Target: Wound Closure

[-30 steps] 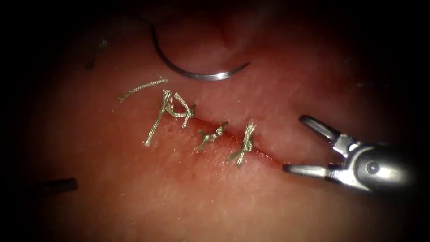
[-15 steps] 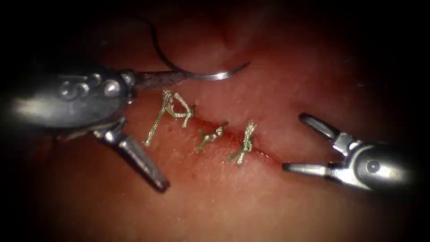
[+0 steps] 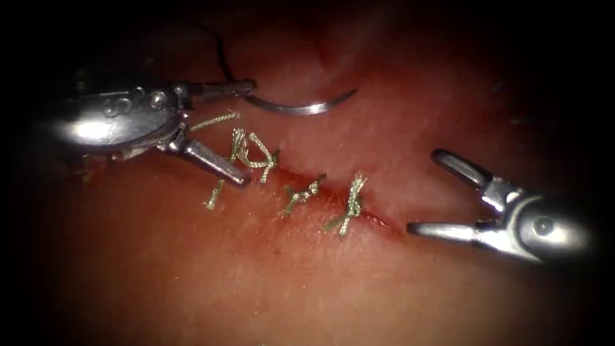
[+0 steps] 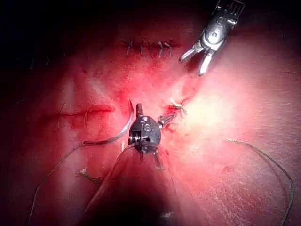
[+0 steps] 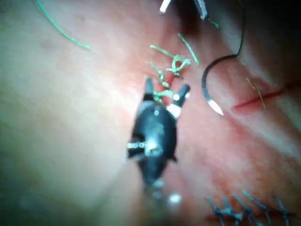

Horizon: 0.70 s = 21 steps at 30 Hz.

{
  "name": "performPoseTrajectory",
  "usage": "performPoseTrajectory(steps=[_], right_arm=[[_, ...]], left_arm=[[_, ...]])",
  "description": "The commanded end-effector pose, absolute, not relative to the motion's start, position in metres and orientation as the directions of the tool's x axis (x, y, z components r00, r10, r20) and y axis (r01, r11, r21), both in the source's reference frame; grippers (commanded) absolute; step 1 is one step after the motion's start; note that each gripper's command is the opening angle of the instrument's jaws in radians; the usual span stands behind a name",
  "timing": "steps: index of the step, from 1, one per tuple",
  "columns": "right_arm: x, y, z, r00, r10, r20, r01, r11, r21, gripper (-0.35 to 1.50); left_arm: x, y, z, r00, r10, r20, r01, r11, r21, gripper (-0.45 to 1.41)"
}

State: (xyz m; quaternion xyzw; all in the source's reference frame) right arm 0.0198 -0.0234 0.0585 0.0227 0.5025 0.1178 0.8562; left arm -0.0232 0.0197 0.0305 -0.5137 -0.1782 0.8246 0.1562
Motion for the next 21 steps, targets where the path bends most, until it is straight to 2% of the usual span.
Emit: performPoseTrajectory(steps=[1,2,4,6,15,21], right_arm=[[0.0203,-0.0235,0.0591,0.465,0.223,-0.857,-0.176,0.972,0.157,1.23],[0.0203,-0.0235,0.0591,0.465,0.222,-0.857,-0.175,0.972,0.157,1.23],[0.0201,-0.0236,0.0593,0.465,0.221,-0.857,-0.174,0.972,0.156,1.23],[0.0200,-0.0237,0.0595,0.474,0.219,-0.853,-0.167,0.973,0.157,1.23],[0.0181,-0.0238,0.0597,0.476,0.213,-0.853,-0.173,0.974,0.146,1.21],[0.0168,-0.0233,0.0596,0.465,0.215,-0.859,-0.212,0.969,0.128,1.21]], left_arm=[[-0.0234,0.0194,0.0313,-0.420,0.435,-0.797,-0.071,-0.891,-0.448,0.81],[-0.0232,0.0190,0.0315,-0.415,0.433,-0.800,-0.070,-0.892,-0.446,0.79],[-0.0230,0.0178,0.0321,-0.409,0.411,-0.814,-0.070,-0.904,-0.421,0.59],[-0.0231,0.0159,0.0334,-0.407,0.362,-0.838,-0.069,-0.927,-0.367,0.49],[-0.0247,0.0148,0.0355,-0.392,0.356,-0.848,-0.092,-0.933,-0.349,0.51],[-0.0246,0.0145,0.0352,-0.390,0.362,-0.847,-0.087,-0.930,-0.358,0.59]])
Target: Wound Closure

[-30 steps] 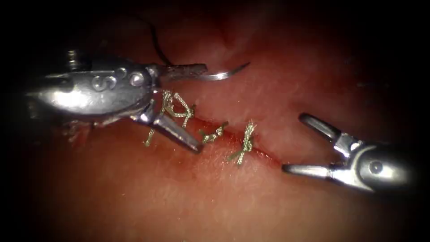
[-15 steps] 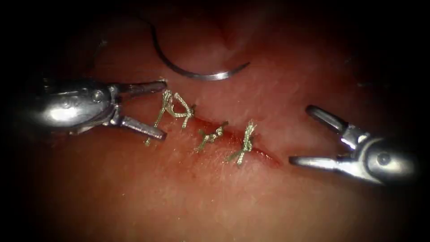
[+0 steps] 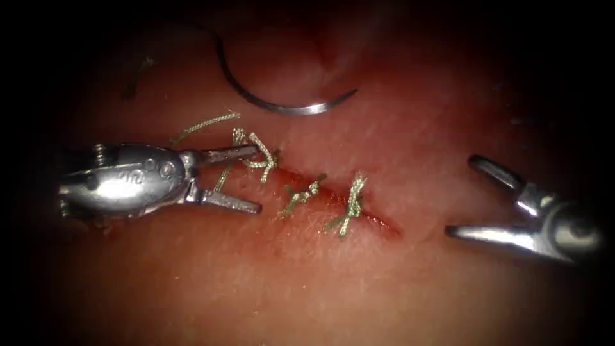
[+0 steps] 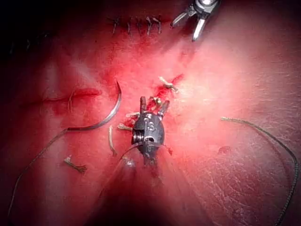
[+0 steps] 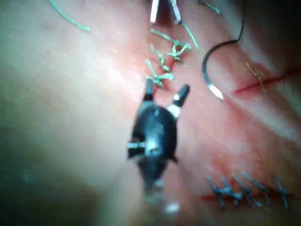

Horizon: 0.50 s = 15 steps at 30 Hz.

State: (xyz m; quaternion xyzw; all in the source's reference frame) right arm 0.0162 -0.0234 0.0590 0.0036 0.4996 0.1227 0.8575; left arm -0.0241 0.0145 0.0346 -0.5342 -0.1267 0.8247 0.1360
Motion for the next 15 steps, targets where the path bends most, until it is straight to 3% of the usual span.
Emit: performPoseTrajectory(steps=[1,15], right_arm=[[0.0169,-0.0234,0.0596,0.465,0.215,-0.859,-0.212,0.969,0.128,1.21],[0.0171,-0.0232,0.0598,0.445,0.215,-0.869,-0.232,0.965,0.120,1.21]], left_arm=[[-0.0246,0.0144,0.0351,-0.390,0.368,-0.844,-0.089,-0.928,-0.363,0.59],[-0.0242,0.0144,0.0349,-0.387,0.372,-0.844,-0.078,-0.925,-0.372,0.59]])
